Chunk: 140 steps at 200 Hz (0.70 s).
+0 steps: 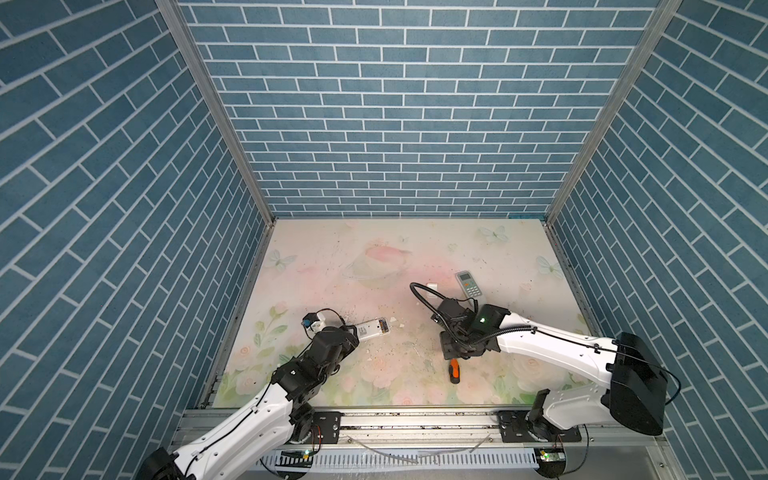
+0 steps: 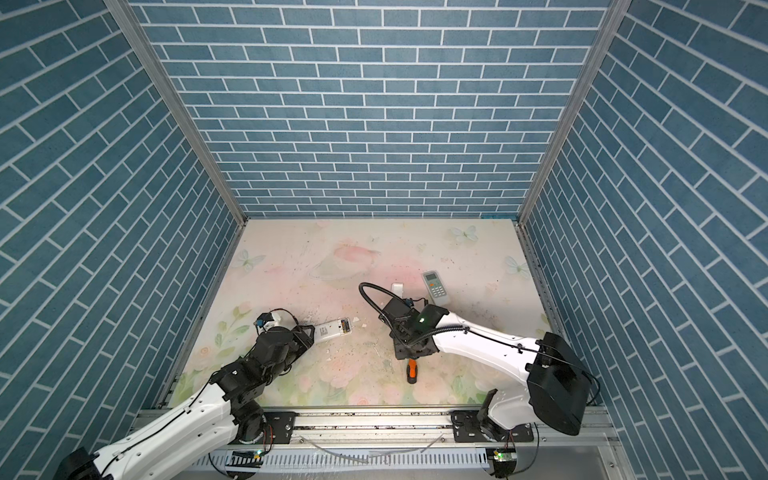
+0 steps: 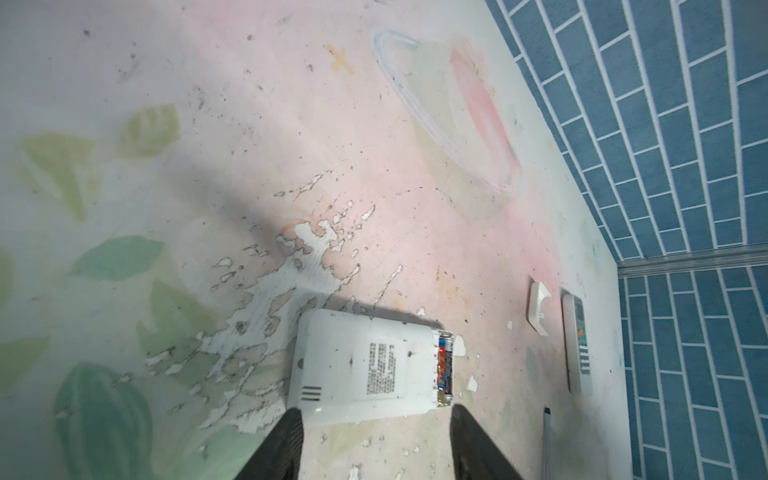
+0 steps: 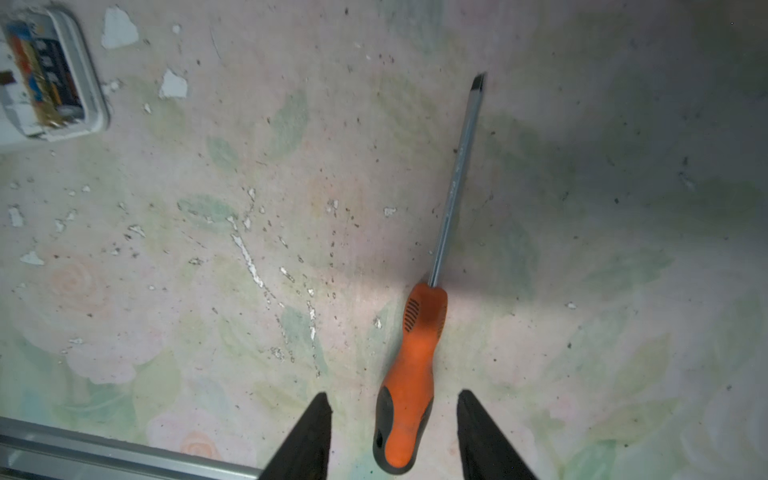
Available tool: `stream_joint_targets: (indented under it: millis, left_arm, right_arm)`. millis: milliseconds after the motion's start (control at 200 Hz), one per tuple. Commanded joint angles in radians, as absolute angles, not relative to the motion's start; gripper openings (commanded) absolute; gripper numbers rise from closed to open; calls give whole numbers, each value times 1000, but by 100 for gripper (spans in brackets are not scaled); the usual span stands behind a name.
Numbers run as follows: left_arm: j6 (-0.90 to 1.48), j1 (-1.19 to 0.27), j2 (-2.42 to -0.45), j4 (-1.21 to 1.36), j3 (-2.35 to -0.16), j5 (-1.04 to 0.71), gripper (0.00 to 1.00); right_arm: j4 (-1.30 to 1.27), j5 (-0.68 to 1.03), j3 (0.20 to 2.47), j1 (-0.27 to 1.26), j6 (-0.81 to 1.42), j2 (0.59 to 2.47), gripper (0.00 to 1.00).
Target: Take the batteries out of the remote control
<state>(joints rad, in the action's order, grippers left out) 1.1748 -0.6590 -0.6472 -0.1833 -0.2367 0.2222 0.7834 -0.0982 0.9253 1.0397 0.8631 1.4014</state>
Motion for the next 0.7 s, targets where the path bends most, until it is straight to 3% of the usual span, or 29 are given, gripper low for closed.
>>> stream_joint_targets:
  millis: [0,295,355,440,510,600,695]
  left_arm:
    - [1151,-665,-643,-275,-259,210,58]
    - [1131,-664,-616,-284,-283,210,59]
    - [1126,-664,-627,-279,-290,207,59]
    - [1121,-664,-632,-274,-303,200,59]
    - [1115,-664,-674,-262,-316,189,59]
    - [1106,-664,-710,-245,-339,167,59]
    - [1070,-664,-767,-192,-368,118,60]
  right_arm:
    - [790,-93,867,1065,972,1428,53]
    - [665,-45,771,1100,1041,1470,52]
    - [640,-38,759,1102,1048,1478,46]
    - [624,-38,746,1103,1057,1475,27]
    - [630,-51,747,1103,1054,1452,17]
    - [669,-72,760,1103,1023,1397,8]
    - [712,-93,793,1102,956,1335,5]
